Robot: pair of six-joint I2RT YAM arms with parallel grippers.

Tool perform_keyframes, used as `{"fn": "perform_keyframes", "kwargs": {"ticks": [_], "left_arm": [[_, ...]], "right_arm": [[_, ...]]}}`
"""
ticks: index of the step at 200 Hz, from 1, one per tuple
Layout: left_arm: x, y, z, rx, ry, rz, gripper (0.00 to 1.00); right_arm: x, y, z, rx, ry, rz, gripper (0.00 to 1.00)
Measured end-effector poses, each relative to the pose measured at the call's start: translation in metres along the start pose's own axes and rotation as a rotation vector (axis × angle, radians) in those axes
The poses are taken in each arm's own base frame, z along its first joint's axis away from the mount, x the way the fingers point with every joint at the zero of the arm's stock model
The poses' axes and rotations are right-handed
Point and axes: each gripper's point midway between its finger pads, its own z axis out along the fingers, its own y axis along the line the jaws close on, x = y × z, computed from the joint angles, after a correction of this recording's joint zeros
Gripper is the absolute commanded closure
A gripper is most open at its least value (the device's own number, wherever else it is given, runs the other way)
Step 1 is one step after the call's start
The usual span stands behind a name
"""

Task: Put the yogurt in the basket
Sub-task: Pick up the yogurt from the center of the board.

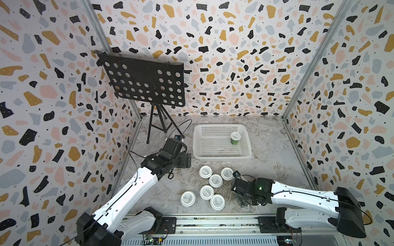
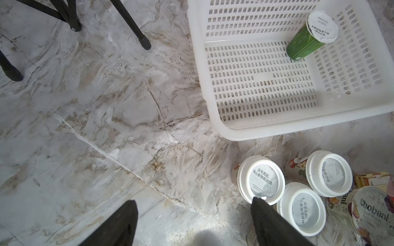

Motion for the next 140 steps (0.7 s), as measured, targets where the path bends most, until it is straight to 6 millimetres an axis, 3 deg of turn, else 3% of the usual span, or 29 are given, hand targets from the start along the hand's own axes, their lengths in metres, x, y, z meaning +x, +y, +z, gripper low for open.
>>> {"fn": "perform_keyframes", "kwargs": {"ticks": [39, 83, 140], "left_arm": [[0.0, 0.0, -0.001, 0.001, -0.002, 0.0, 0.13], [-0.001, 0.0, -0.004, 0.005, -0.012, -0.001, 0.13], [-0.001, -0.002, -0.004, 0.013, -0.009, -0.001, 0.14]], "right_arm": [[-0.014, -0.011, 0.004, -0.023, -0.02, 0.071, 0.08], [-0.027, -0.007, -0.007, -0.253, -0.114, 0.254, 0.19], [-0.021, -0.017, 0.002, -0.474, -0.127, 0.531, 0.27]]}}
